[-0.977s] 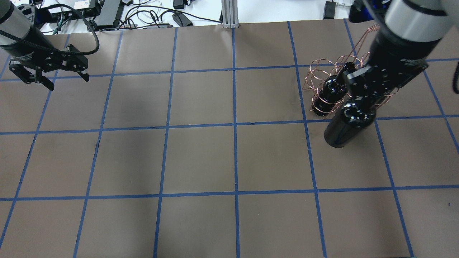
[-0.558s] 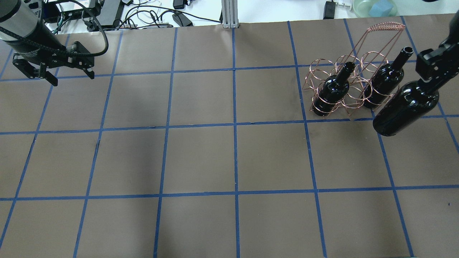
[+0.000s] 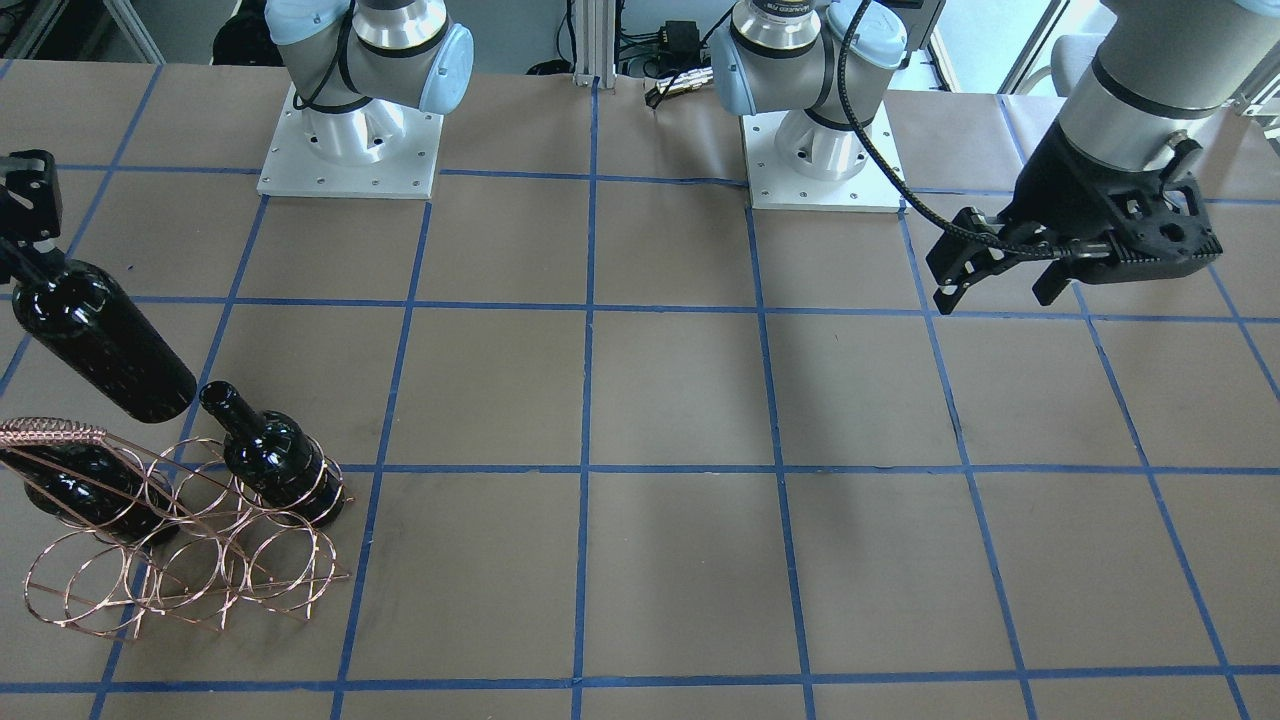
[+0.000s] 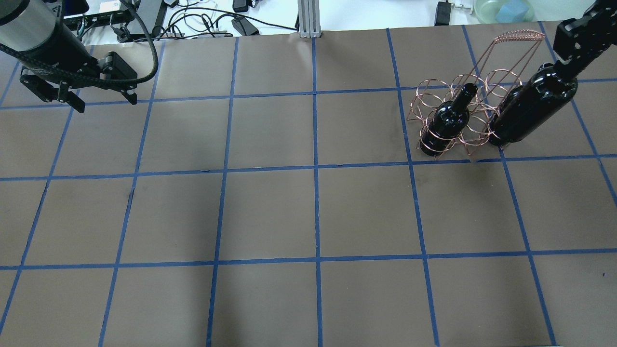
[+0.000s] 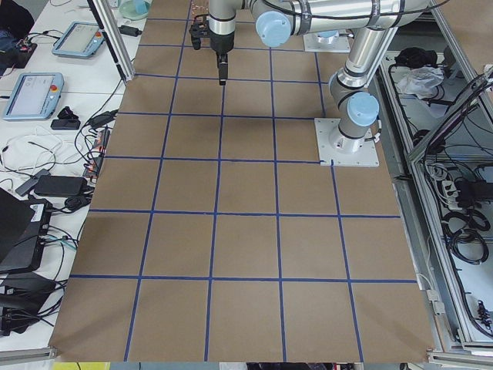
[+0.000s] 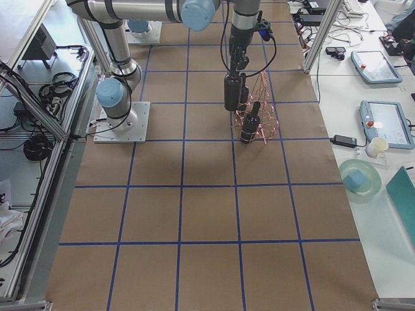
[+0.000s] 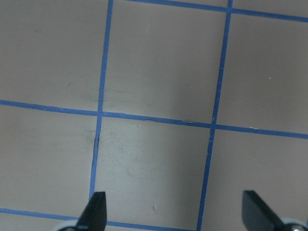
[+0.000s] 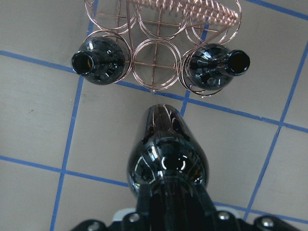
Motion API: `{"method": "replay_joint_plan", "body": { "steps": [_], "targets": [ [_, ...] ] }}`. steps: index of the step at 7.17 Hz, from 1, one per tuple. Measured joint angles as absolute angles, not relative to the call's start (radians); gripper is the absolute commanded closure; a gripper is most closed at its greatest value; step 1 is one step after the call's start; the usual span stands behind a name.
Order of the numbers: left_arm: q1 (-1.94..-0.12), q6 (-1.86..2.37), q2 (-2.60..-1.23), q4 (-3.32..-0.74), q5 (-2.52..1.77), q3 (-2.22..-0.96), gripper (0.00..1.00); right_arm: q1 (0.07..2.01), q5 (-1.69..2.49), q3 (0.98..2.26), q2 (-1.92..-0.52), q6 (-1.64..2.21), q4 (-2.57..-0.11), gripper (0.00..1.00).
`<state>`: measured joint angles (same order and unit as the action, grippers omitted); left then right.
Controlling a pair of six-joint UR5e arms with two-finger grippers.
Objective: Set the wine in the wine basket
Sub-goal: 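Carry the bottle to the copper rack and insert it into the empty slot, then lower the bottle down into the rack slot beside the other bottles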
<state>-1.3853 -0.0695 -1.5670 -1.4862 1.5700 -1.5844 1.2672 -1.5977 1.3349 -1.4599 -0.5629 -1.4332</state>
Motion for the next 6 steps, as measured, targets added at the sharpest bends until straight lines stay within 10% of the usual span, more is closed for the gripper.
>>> {"method": "replay_joint_plan", "body": {
  "steps": [6],
  "targets": [
    [-1.434, -0.072, -1.545, -1.488, 1.567, -1.632, 0.0, 1.323, -1.588, 1.326, -1.382, -0.546, -1.564, 1.0]
  ]
}}
